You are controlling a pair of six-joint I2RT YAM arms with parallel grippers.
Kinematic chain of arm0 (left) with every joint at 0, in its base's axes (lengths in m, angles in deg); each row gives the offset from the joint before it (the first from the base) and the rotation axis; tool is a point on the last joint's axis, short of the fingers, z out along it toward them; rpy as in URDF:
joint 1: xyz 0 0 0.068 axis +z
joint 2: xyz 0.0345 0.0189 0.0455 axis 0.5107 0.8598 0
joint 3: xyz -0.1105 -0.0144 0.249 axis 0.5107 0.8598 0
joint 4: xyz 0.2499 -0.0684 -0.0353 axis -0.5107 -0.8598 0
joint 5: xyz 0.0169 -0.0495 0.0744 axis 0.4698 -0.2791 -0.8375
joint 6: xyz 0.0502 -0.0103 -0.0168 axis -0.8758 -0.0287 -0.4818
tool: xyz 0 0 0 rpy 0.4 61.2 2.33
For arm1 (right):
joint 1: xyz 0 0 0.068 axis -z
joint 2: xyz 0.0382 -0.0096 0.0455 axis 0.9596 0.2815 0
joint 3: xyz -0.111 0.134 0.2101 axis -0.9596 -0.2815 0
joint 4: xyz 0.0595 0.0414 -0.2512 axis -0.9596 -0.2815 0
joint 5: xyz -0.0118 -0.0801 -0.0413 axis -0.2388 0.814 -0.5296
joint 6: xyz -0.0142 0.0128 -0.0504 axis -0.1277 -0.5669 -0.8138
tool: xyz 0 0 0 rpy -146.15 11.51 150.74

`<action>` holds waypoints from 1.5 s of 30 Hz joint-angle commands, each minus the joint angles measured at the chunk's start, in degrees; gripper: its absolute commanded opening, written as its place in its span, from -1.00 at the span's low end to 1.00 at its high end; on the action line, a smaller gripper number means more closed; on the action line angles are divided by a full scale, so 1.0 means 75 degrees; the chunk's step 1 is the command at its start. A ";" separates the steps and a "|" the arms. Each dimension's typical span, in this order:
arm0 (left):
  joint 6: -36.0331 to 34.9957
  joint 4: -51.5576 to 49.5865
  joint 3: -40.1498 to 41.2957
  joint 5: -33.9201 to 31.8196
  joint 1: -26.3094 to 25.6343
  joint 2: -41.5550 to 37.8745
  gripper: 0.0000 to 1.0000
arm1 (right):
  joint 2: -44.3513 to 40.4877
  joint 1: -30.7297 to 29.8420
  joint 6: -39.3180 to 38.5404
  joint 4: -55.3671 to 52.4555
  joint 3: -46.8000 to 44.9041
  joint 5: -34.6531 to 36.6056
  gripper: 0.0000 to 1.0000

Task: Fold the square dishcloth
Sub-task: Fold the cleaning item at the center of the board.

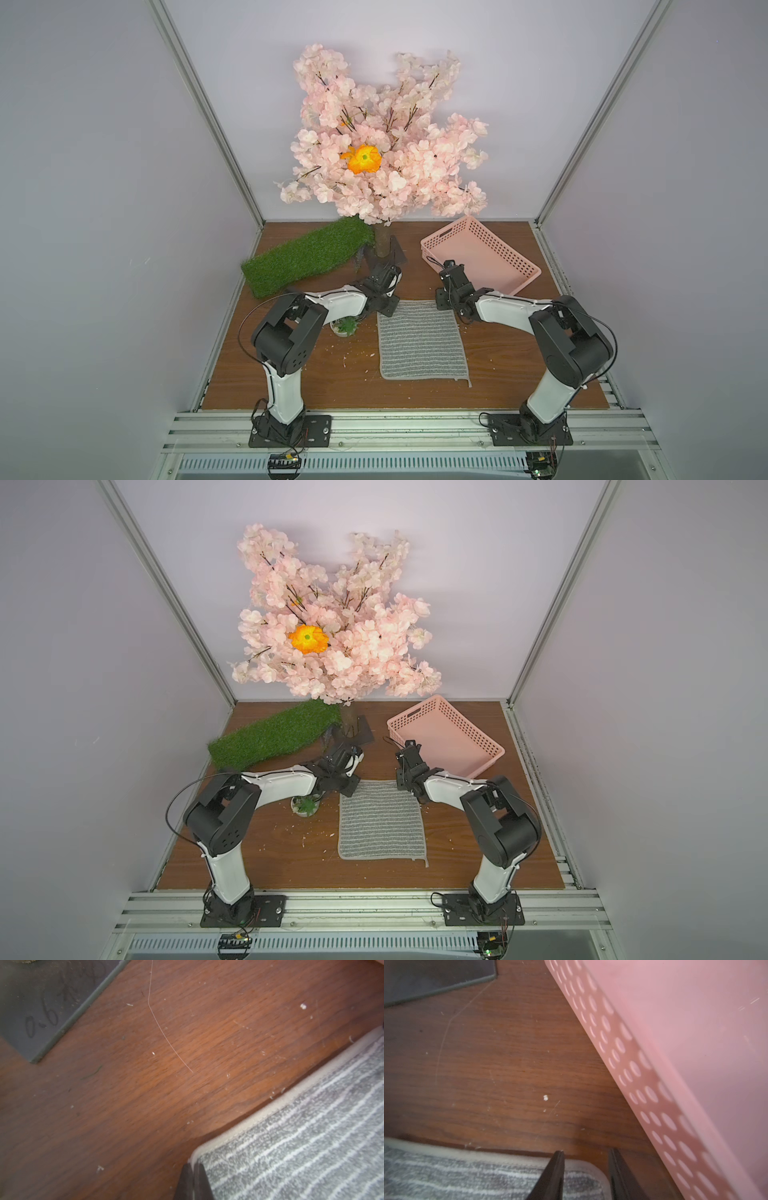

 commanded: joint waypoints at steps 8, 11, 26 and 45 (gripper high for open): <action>-0.0009 0.0020 0.0176 -0.0035 0.0084 -0.0125 -1.00 | 0.0198 0.0020 -0.0061 -0.0119 -0.0272 0.0065 -0.27; -0.0003 0.0014 0.0161 -0.0063 0.0092 -0.0134 -1.00 | 0.0184 0.0016 -0.0054 -0.0108 -0.0345 -0.0035 -0.27; 0.0012 0.0106 0.0198 -0.0200 0.0084 -0.0212 -1.00 | 0.0335 0.0187 -0.0098 0.0102 -0.0692 -0.0142 -0.50; -0.0066 0.1012 0.0429 -0.0776 0.0093 -0.0914 -1.00 | 0.0194 0.0207 -0.0642 0.0319 0.0323 0.0102 -0.86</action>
